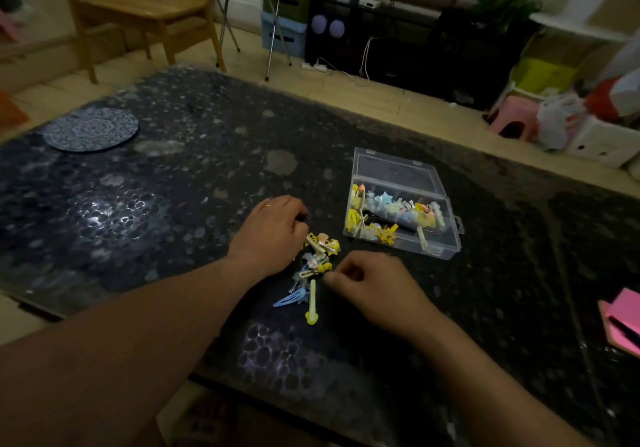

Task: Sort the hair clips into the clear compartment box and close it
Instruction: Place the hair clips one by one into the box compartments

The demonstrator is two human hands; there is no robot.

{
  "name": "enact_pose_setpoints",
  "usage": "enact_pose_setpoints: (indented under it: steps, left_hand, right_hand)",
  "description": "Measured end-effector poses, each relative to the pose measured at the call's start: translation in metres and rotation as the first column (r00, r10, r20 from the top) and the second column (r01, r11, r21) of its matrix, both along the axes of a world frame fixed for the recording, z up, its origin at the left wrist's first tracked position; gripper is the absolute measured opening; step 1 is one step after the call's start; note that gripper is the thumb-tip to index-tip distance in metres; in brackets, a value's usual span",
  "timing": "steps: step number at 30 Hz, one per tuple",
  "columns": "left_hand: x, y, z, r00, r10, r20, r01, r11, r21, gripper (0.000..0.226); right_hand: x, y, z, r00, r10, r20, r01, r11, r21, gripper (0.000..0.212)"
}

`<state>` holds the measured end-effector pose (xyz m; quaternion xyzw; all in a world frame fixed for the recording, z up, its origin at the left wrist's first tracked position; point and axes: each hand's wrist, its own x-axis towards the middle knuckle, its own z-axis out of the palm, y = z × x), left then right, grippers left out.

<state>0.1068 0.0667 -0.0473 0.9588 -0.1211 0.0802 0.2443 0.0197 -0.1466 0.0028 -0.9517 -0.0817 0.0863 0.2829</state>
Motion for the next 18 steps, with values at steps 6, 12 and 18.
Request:
enact_pose_setpoints:
  steps: [6, 12, 18]
  left_hand:
    - [0.0, 0.0, -0.001, 1.0, -0.006, 0.008, 0.006, 1.0, -0.002, 0.049]
    - [0.0, -0.001, -0.001, 1.0, -0.014, 0.022, 0.014, 1.0, -0.003, 0.049]
    - [0.001, 0.0, -0.002, 1.0, -0.01, 0.025, 0.01, 1.0, -0.003, 0.054]
  right_hand:
    - [-0.004, 0.018, -0.005, 0.989, 0.119, -0.085, -0.128, 0.986, -0.11, 0.038]
    - [0.005, 0.005, -0.003, 0.988, 0.114, -0.104, -0.115, 0.993, 0.001, 0.016]
    - [0.0, -0.007, -0.005, 0.989, -0.098, -0.108, 0.127, 0.944, 0.305, 0.013]
